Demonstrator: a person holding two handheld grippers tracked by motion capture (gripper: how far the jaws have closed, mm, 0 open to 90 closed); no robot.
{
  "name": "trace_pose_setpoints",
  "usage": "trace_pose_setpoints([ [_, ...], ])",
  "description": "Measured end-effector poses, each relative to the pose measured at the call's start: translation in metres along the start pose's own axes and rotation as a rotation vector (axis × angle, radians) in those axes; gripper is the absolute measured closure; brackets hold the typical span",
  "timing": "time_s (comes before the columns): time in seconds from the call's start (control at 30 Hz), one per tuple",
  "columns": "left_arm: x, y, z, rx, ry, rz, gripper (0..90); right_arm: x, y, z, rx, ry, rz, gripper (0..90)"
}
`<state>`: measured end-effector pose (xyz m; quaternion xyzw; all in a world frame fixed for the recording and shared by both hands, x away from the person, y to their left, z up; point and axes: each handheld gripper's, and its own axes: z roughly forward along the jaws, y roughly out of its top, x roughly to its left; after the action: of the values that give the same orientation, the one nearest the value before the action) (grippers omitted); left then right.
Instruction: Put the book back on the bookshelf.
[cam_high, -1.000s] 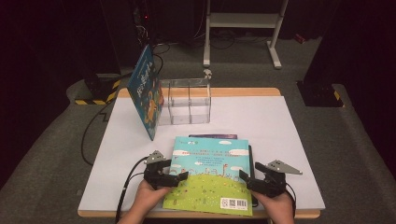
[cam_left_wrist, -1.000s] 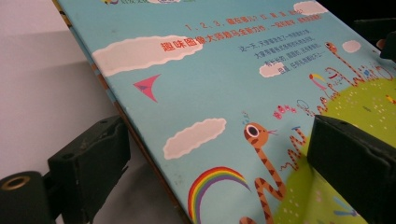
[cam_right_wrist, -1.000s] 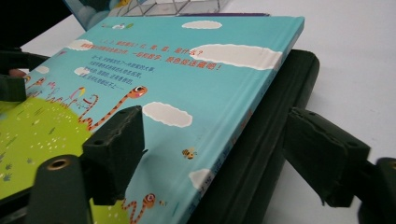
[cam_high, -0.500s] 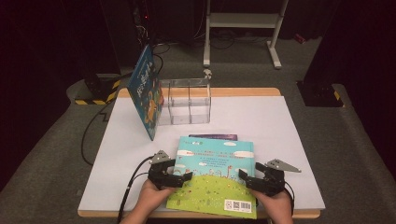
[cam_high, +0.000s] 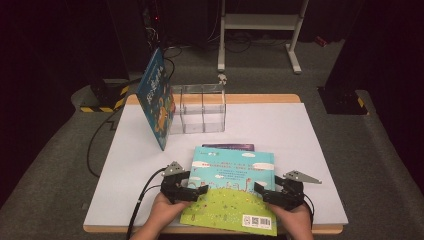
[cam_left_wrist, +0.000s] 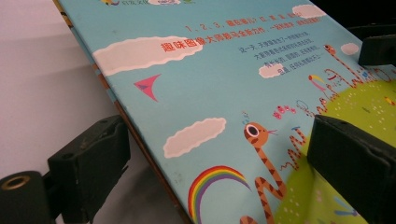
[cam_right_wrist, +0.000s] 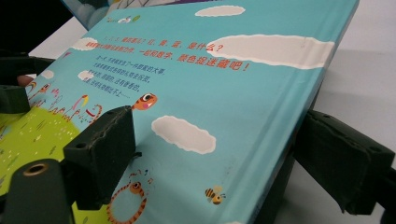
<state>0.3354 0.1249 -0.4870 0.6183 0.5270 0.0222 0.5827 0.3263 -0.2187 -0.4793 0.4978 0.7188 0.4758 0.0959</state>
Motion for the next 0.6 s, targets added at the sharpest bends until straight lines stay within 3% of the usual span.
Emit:
trace_pose_setpoints([
  [0.1, 0.0, 0.0, 0.001, -0.001, -0.005, -0.011, 6.1, -0.002, 0.0, 0.002, 0.004, 0.008, 0.018, 10.3],
  [0.37, -0.01, -0.001, 0.006, 0.014, 0.007, 0.007, 6.0, -0.002, 0.001, 0.002, 0.019, 0.004, 0.034, 10.0],
  [0.5, -0.007, -0.001, 0.007, 0.018, -0.013, -0.017, 6.2, -0.003, 0.002, 0.0, 0.022, 0.005, 0.026, 11.1],
  [0.6, -0.006, -0.001, 0.007, 0.015, -0.017, -0.012, 6.5, -0.003, 0.002, -0.004, 0.022, 0.001, 0.017, 12.7],
])
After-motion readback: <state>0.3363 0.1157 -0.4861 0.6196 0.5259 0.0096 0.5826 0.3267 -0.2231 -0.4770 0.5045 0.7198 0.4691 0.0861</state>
